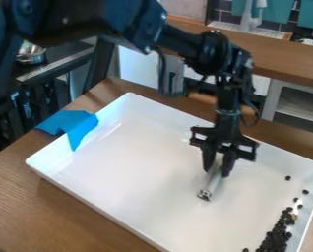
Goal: Sweep into pile
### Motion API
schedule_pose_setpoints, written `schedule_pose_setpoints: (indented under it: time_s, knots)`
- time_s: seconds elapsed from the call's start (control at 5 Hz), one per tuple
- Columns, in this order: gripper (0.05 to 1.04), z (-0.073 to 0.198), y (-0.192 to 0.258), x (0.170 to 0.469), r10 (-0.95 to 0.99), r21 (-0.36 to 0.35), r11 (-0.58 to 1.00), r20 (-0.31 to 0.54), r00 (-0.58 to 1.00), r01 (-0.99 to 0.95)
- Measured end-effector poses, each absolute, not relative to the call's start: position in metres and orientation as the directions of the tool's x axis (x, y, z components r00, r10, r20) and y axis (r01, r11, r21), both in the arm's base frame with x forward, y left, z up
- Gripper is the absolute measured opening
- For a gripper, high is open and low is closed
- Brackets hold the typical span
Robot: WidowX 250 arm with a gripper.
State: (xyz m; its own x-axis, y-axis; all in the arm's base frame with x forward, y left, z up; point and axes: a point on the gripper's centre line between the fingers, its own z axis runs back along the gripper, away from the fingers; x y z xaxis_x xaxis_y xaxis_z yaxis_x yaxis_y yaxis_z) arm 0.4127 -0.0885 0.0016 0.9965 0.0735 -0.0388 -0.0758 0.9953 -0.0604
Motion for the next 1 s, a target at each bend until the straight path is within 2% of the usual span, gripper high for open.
schedule_pose_setpoints:
  time_s: [1.0]
  knots:
    - [0.368,0.000,-0.155,0.402,0.015,-0.086,0.996,-0.036,0.999,-0.018]
